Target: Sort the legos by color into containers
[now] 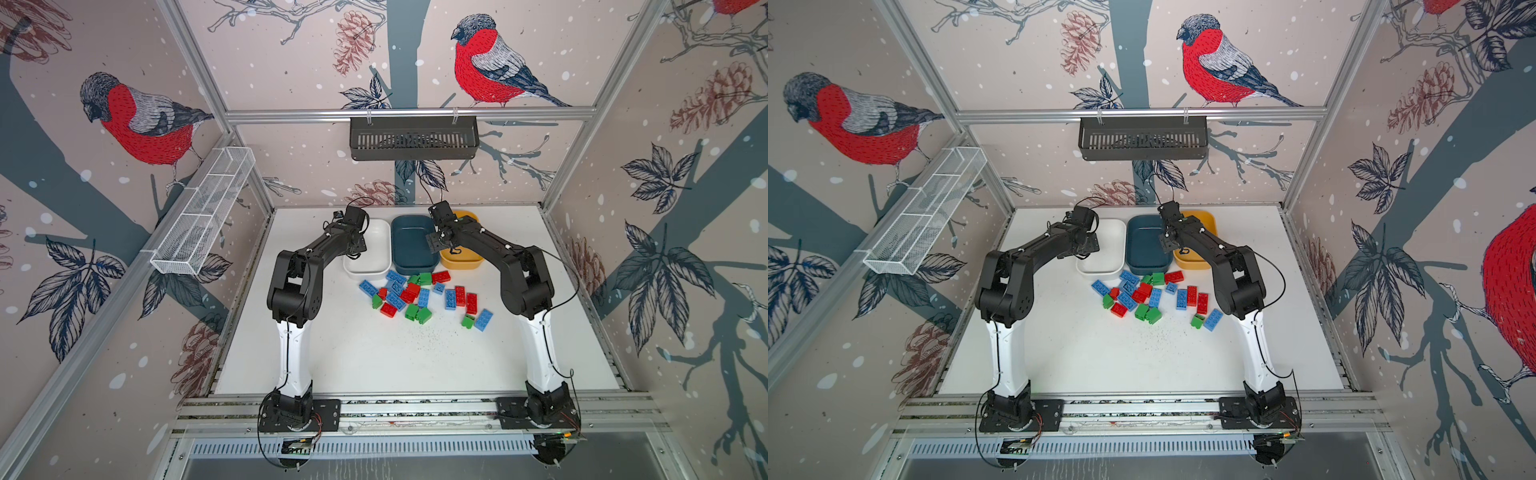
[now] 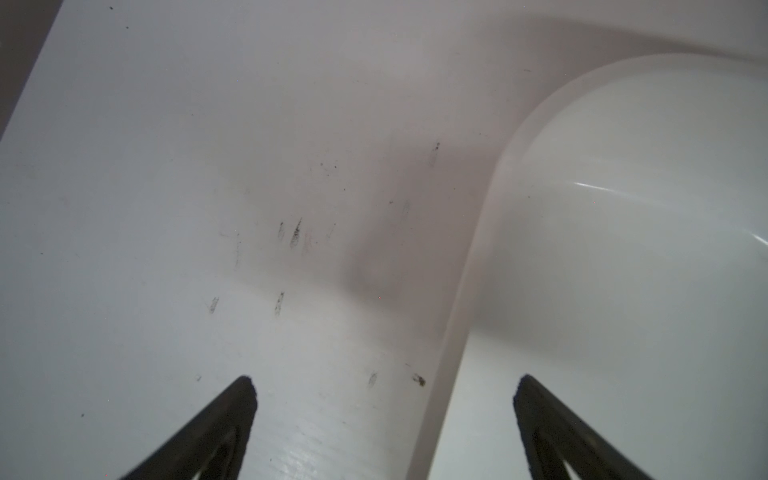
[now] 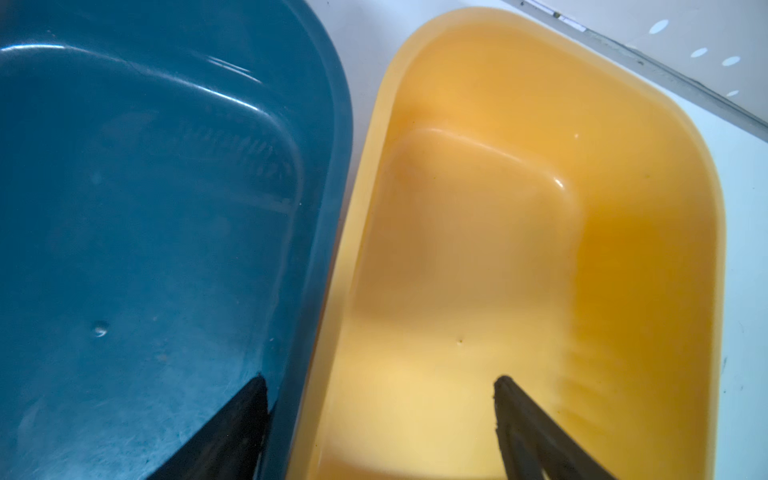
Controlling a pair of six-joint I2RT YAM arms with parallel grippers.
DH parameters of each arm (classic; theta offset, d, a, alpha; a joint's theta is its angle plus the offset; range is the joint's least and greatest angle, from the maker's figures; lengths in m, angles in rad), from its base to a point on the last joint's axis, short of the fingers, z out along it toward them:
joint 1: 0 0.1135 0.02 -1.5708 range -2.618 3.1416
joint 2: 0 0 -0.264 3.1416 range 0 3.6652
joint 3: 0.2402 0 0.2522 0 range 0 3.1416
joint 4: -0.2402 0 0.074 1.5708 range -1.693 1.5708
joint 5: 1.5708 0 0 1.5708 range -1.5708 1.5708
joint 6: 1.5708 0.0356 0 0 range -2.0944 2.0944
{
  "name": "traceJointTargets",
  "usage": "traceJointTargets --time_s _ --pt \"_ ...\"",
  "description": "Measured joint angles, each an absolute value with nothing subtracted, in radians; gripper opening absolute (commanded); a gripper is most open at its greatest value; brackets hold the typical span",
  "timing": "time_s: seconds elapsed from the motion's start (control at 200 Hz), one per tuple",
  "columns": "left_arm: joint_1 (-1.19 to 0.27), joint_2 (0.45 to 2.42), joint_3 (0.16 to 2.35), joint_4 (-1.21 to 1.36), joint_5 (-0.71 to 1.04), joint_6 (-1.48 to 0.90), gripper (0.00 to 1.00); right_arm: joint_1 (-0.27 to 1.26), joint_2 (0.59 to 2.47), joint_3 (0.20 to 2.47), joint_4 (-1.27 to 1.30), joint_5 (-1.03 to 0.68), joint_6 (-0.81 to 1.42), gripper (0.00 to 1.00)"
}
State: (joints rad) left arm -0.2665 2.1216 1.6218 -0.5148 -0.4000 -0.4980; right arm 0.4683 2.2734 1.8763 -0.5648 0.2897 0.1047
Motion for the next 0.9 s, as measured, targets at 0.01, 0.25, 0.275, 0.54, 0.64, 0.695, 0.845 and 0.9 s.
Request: traceJointTargets --time_s 0.01,0.25,0.275,0.54,0.64,0.695,0.845,0.9 --pt "-0.266 2.123 1.625 -0.517 -0.402 -0.498 0.97 0.468 2.273 1.877 -0.566 0.29 0.105 0.85" --pt "-0.265 2.186 1.711 -0.551 -0.426 -0.523 0.97 0.468 2.271 1.879 -0.585 0.31 0.109 0.86" --pt "-0.265 2.191 1.719 -0.557 -0.424 -0.524 0.97 0.468 2.27 1.879 -0.587 0.31 0.109 0.85" --pt "-0.265 2.2 1.742 -0.564 -0.333 -0.54 0.97 0.458 2.247 1.864 -0.597 0.175 0.106 0.84" --pt "-0.27 2.2 1.742 -0.564 -0.298 -0.546 0.97 0.454 2.246 1.862 -0.6 0.121 0.108 0.85" --pt "-0.272 2.2 1.743 -0.564 -0.284 -0.55 0.97 0.451 2.243 1.858 -0.601 0.094 0.109 0.85" --pt "-0.273 2.209 1.764 -0.563 -0.261 -0.552 0.97 0.443 2.22 1.829 -0.607 0.033 0.128 0.86" --pt "-0.272 2.212 1.768 -0.563 -0.257 -0.552 0.97 0.439 2.207 1.812 -0.614 0.015 0.128 0.86"
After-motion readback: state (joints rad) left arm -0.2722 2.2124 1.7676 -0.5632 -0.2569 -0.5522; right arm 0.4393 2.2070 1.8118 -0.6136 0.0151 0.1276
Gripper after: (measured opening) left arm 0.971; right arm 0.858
